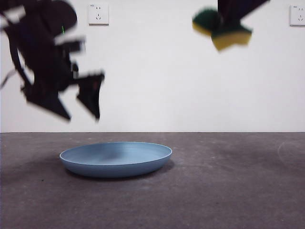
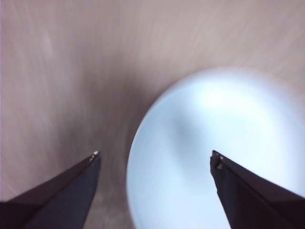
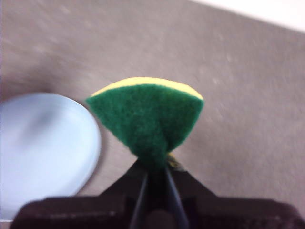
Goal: Pick up the plate,pick up the cloth,clean the plate with the cloth
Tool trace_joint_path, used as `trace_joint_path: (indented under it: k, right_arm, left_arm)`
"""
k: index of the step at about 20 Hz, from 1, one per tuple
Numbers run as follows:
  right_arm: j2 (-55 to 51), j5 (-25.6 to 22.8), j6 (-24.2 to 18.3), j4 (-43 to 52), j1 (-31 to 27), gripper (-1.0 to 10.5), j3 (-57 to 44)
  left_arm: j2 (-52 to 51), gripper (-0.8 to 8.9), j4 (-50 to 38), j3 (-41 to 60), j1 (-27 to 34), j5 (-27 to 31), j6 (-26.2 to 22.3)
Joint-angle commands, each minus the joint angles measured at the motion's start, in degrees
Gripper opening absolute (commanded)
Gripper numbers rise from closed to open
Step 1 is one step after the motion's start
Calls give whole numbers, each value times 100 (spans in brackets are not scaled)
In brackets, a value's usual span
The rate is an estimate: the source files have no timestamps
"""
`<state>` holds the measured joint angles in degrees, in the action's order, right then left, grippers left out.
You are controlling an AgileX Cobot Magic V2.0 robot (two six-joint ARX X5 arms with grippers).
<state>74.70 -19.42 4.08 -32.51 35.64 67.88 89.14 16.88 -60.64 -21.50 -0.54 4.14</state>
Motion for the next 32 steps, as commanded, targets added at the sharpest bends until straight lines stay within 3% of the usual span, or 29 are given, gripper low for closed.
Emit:
trace_joint_path:
  k: [1,6,8,14,15,18,20,28,32]
  right_arm:
    - [535,286,210,35,-238,-16,-42]
    - [1644,1648,575,72,-811,-16,-42]
    - [2131,1832,708,70,-990,-16,-42]
    - [2798,1818,704,26,-1161,14,-42]
    - [2798,1808,704,31,-1163,57,-42]
    - [2798,1799,702,24,-1165,383,-42]
    - [2798,1799,702,26,-1165,482,-42]
    - [2704,1794,697,26,-1163,477,-31]
    - [1950,1814,699,-177,-1141,470,-26]
  left_arm:
    - [-575,382,26,26,-85,-2,81]
    - [-1659,382,269,26,-247,-7,81]
    - [-2022,382,422,26,-293,-2,81]
    - [-2240,377,879,26,-295,11,79]
    - [-2240,377,905,26,-295,11,79]
    - [-2240,377,911,26,-295,11,76]
    - [-2238,377,916,26,-295,11,76]
    - [-2238,377,1040,26,-293,46,72]
    - [-2238,377,1088,26,-293,48,74]
